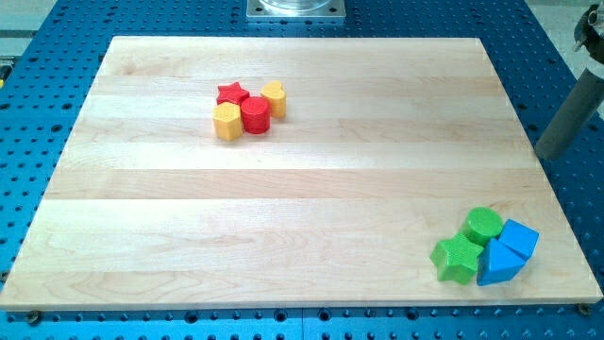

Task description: Separate the red blocks and yellow blocks from each other

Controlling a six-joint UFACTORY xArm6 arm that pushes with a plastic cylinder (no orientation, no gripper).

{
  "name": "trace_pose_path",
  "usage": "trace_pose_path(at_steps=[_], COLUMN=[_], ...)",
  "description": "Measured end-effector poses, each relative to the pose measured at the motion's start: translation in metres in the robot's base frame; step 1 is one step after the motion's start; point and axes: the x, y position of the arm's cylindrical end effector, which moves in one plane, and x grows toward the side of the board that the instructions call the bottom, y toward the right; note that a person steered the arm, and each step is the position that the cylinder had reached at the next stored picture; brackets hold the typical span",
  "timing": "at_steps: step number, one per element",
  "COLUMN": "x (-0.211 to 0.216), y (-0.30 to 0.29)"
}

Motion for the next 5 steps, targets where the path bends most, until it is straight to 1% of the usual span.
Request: trace_pose_path(at_steps=[1,2,3,4,5], x=[0.0,0.002,0.002,-0.016,-0.019], y=[-0.055,-0.137,-0.186,-0.217,-0.285])
